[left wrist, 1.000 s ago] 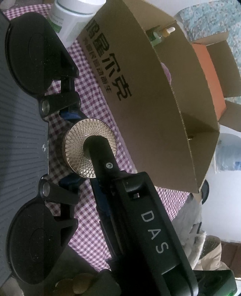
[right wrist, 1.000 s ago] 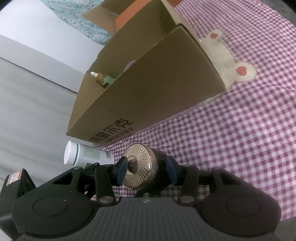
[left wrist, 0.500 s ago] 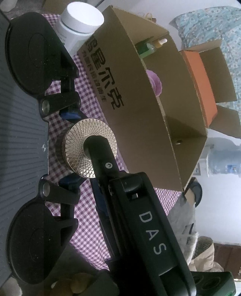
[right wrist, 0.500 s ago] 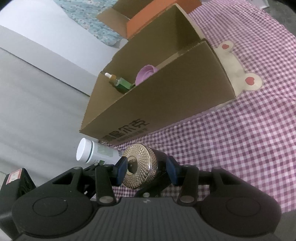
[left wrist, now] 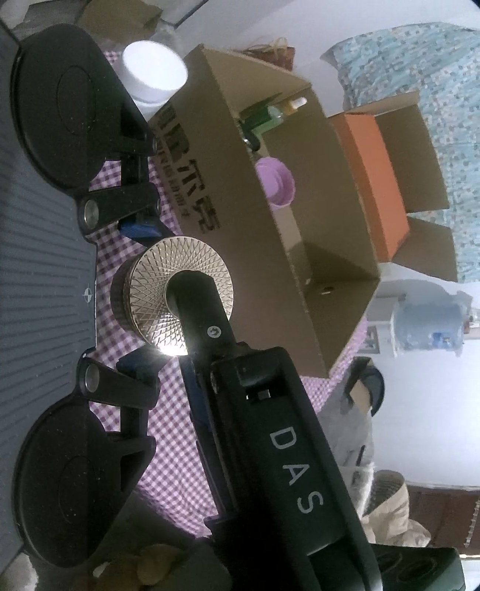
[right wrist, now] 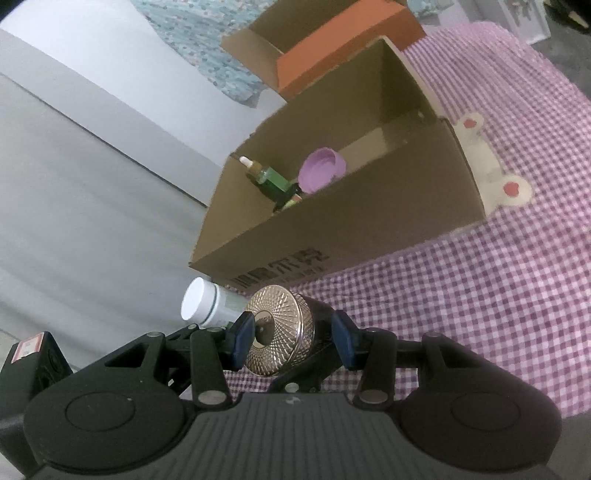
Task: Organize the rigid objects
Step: 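Carry the gold jar into the box and open the right gripper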
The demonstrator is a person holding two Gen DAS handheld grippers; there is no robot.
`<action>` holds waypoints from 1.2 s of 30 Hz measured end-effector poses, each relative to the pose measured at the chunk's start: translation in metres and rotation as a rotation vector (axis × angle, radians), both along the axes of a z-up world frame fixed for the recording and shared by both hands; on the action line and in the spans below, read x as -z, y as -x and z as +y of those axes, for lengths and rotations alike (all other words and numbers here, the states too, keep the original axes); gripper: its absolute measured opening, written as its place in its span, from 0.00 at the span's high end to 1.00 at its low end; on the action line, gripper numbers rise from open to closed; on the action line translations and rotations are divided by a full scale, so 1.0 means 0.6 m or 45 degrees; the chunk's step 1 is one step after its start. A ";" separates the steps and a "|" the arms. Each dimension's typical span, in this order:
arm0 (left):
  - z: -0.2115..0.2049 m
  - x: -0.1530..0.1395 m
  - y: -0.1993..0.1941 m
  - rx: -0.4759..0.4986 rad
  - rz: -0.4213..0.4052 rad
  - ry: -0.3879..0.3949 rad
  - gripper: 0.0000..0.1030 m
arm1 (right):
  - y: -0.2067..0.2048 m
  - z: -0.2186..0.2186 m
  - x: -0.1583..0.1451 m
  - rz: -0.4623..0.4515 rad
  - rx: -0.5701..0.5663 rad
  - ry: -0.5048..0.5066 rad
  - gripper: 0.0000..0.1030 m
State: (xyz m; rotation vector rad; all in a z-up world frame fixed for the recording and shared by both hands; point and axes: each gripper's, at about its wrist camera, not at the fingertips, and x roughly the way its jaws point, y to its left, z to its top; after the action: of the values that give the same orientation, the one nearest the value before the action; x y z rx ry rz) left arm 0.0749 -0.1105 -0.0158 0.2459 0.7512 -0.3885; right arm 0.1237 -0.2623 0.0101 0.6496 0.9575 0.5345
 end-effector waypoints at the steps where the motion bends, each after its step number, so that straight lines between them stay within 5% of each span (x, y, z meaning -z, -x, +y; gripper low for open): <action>1: 0.000 -0.006 0.000 -0.001 -0.009 0.002 0.46 | 0.000 0.000 -0.006 -0.010 -0.001 0.003 0.52; 18: -0.009 -0.102 -0.069 -0.060 -0.097 0.019 0.46 | -0.061 -0.010 -0.115 -0.179 -0.068 0.029 0.52; 27: -0.029 -0.132 -0.197 -0.110 0.007 0.085 0.46 | -0.183 -0.019 -0.151 -0.164 -0.110 0.092 0.52; 36: -0.044 -0.072 -0.318 -0.194 0.168 0.068 0.46 | -0.316 -0.004 -0.102 -0.057 -0.167 0.221 0.51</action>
State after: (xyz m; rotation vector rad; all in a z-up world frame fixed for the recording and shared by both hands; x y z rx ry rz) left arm 0.2657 -0.1369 0.0276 0.1126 0.8822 -0.2816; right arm 0.3131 -0.2648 0.0714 0.4197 0.9966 0.5724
